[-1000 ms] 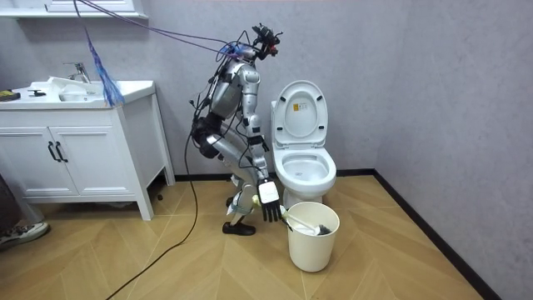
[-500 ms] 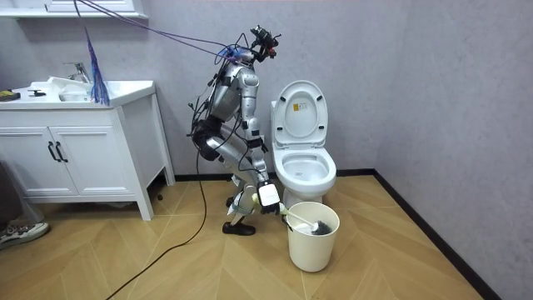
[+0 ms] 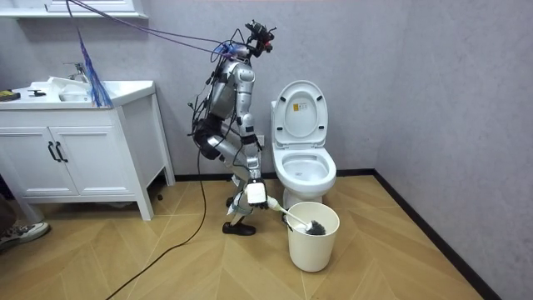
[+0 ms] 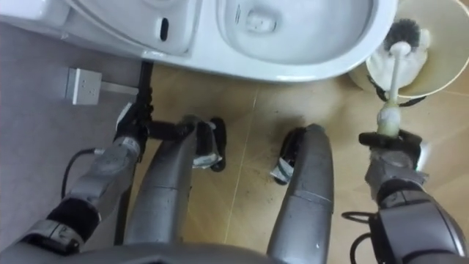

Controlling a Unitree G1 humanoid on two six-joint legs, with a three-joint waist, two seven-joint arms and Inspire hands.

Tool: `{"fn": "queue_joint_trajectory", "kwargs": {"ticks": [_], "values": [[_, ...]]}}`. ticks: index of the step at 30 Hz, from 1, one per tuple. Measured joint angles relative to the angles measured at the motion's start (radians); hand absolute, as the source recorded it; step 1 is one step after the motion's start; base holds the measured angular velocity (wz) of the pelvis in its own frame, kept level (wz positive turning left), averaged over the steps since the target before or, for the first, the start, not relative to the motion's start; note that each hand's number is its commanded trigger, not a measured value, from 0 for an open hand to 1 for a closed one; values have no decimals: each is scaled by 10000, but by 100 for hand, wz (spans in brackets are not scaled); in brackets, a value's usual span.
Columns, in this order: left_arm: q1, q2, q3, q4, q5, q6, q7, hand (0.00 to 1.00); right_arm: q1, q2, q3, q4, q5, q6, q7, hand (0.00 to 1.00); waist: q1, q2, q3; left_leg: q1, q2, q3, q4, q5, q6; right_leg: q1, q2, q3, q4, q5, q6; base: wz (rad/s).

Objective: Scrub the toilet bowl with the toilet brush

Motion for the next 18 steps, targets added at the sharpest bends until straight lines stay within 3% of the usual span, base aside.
{"fn": "queue_joint_trajectory", "kwargs": {"ticks": [7,9,10,12,18], "values": [[455,268,34,163,93,-6,221,0,381,208,-17,444,1377,95,281,100,-17,-36,-41,1921,144,15,-1495,176,-45,2056,325,-324,-1736,341,162,-6],[490,457,45,672,233,-65,206,0,523,217,-117,474,1634,114,414,100,-4,-105,-144,2692,136,17,-2173,298,-74,2856,441,-420,-2479,520,241,-2],[558,537,52,759,237,-83,205,0,556,225,-251,471,1679,112,460,100,5,-118,-149,2911,138,15,-2349,325,-80,3082,474,-447,-2684,569,256,-7],[1114,855,127,851,313,-196,209,0,814,245,-699,456,1860,109,471,100,-30,-204,-234,3827,96,15,-3005,424,-75,4049,537,-567,-3447,717,347,-2],[1969,990,916,2420,466,-283,217,0,1689,522,-1526,369,2452,93,450,100,-71,-354,-343,5946,11,-83,-4459,573,-43,6404,805,-797,-5356,1085,676,4]]}}
